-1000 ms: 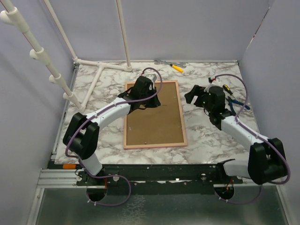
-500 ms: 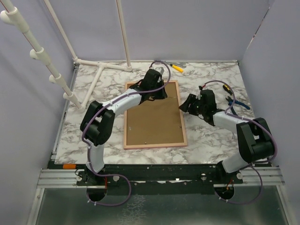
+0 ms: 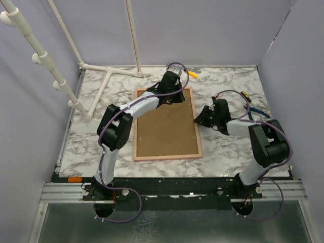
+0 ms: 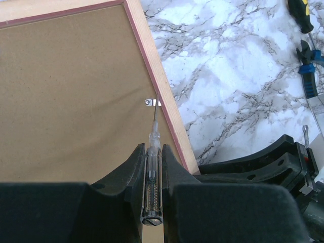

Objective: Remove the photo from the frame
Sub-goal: Release the photo frame item from the photo frame.

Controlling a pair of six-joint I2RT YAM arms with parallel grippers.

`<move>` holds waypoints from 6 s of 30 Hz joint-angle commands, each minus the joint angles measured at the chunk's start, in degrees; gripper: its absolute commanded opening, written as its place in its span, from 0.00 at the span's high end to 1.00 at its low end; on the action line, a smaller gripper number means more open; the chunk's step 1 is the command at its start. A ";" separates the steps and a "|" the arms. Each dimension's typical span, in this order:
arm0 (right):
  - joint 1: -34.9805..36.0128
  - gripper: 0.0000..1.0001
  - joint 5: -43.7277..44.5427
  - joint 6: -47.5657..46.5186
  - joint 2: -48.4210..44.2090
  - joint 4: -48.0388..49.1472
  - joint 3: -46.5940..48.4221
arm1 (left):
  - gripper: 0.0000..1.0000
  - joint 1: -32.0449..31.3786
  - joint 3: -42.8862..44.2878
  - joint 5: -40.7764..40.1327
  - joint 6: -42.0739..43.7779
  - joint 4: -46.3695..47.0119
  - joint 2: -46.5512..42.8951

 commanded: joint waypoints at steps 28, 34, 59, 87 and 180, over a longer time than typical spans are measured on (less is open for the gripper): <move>-0.24 0.77 -3.81 -1.22 3.41 2.02 1.13 | 1.00 -0.05 10.50 7.59 3.28 -13.95 7.97; -0.24 0.77 -4.21 -1.05 3.59 2.17 1.21 | 1.00 -0.05 12.86 10.49 5.04 -18.29 8.29; -0.24 0.76 -4.98 -0.97 3.72 2.79 1.27 | 1.00 -0.05 8.62 2.62 -0.38 -6.36 2.54; -0.24 0.76 -5.20 -1.23 3.66 2.58 1.29 | 1.00 0.66 8.41 -0.11 -0.29 -5.17 5.74; -0.23 0.55 -4.41 -1.74 -0.31 2.44 -0.03 | 1.00 0.48 -0.10 8.26 1.85 -10.15 -5.82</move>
